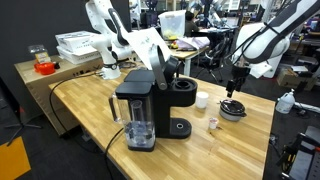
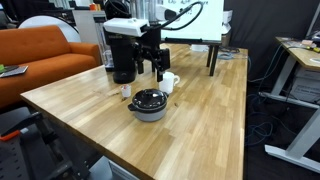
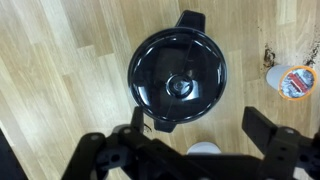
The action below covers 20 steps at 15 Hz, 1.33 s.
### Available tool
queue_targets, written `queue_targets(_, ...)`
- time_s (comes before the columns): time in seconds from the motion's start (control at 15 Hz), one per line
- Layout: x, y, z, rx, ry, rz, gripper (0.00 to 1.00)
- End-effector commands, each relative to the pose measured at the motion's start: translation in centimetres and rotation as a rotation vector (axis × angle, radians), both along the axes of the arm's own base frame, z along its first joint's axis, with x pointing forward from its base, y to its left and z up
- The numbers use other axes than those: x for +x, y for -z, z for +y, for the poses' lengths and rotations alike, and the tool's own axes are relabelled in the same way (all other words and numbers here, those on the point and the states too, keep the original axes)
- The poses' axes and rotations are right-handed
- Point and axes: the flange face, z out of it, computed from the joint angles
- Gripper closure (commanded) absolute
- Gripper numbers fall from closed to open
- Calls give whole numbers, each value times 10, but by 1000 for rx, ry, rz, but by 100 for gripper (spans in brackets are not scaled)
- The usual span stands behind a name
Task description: Take the lid off the pot and put it on the table
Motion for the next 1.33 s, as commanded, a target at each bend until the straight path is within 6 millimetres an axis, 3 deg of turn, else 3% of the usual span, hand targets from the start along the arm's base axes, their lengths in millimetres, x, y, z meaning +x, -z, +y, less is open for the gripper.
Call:
queue_targets(0.0,1,-2,-4,-6,23,-10,0)
queue_targets(0.53,-3,51,-17,11,66,95,0)
queue_targets(0.93,12,60,-19,6,58,101,0)
queue_targets(1.27,10,70,-16,12,70,120,0)
